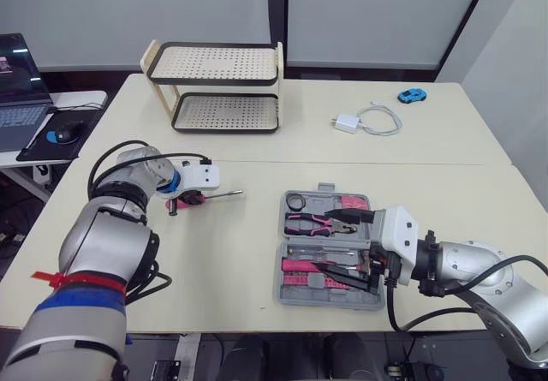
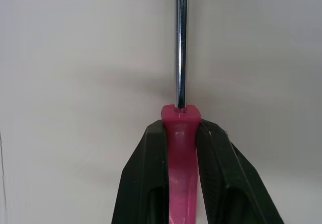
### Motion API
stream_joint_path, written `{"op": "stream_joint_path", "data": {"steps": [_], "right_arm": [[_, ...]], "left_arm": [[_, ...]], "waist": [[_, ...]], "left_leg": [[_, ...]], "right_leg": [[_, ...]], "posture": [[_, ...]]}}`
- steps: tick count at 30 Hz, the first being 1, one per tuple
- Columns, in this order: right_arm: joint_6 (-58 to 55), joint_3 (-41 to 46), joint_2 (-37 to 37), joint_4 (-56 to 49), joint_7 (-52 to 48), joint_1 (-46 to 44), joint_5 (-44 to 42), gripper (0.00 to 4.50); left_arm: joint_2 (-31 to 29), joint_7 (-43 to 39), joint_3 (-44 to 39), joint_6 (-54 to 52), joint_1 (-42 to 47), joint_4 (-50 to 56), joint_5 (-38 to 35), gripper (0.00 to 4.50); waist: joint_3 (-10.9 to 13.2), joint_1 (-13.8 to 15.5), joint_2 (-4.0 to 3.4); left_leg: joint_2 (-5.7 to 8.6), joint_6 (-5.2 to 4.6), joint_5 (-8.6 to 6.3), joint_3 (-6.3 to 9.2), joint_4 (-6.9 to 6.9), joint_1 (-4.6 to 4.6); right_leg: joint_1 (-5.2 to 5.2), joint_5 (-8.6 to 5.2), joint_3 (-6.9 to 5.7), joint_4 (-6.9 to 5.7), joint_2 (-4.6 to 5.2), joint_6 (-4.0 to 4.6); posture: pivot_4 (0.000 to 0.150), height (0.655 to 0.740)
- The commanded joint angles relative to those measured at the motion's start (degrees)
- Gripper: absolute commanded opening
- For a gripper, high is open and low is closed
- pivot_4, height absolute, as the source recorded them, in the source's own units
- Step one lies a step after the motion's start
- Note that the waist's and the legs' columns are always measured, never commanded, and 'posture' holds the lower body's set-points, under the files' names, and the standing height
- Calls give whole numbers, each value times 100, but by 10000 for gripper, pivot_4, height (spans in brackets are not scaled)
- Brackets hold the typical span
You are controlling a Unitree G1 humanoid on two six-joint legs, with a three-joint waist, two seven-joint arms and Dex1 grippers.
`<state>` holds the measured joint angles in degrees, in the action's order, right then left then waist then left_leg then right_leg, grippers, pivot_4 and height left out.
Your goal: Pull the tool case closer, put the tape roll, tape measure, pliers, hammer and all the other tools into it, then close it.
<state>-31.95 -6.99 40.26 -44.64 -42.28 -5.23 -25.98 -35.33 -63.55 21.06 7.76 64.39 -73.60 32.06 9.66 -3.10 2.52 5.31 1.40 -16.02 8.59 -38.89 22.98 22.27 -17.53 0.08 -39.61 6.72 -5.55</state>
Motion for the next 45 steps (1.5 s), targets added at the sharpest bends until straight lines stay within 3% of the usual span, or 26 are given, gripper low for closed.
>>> {"op": "stream_joint_path", "data": {"steps": [1, 13, 21, 28, 45], "right_arm": [[57, 35, -22, -137, 32, -5, -21, 45000], [46, 55, -21, -187, 43, 55, -33, 45000], [41, 18, -52, -197, 47, 60, -51, 45000], [22, 6, -53, -214, 20, 76, -97, 45000], [45, 69, 26, -305, -7, 266, -146, 45000]], "left_arm": [[-102, -590, -259, -1563, -447, 1478, -371, 4265], [-204, -1187, -361, -5967, -1952, 5318, -757, 4265], [-483, -1046, 29, -7762, -2720, 7348, -1243, 4265], [-632, -516, 493, -8616, -3092, 8486, -1862, 4265], [-546, 985, 1145, -8901, -3108, 8989, -3073, 4265]], "waist": [[0, -6, -1], [-1, 2, -7], [-1, 56, -10], [0, 134, -13], [-19, 151, -48]], "left_leg": [[-1, 0, 0, 0, 0, 0], [-10, 11, 6, 21, 0, -1], [-11, 12, 7, 24, 1, -1], [-9, 12, 7, 17, 2, -2], [-3, 11, 6, -3, 3, -5]], "right_leg": [[0, 0, 1, 0, 0, 0], [-4, 0, 1, 0, 5, 1], [-5, 0, 3, 2, 8, 1], [-8, 0, 15, 9, 10, 2], [-10, 0, 36, 17, 16, 2]], "posture": [[1500, 7400], [1500, 7400], [1500, 7400], [1500, 7400], [1500, 7400]]}}
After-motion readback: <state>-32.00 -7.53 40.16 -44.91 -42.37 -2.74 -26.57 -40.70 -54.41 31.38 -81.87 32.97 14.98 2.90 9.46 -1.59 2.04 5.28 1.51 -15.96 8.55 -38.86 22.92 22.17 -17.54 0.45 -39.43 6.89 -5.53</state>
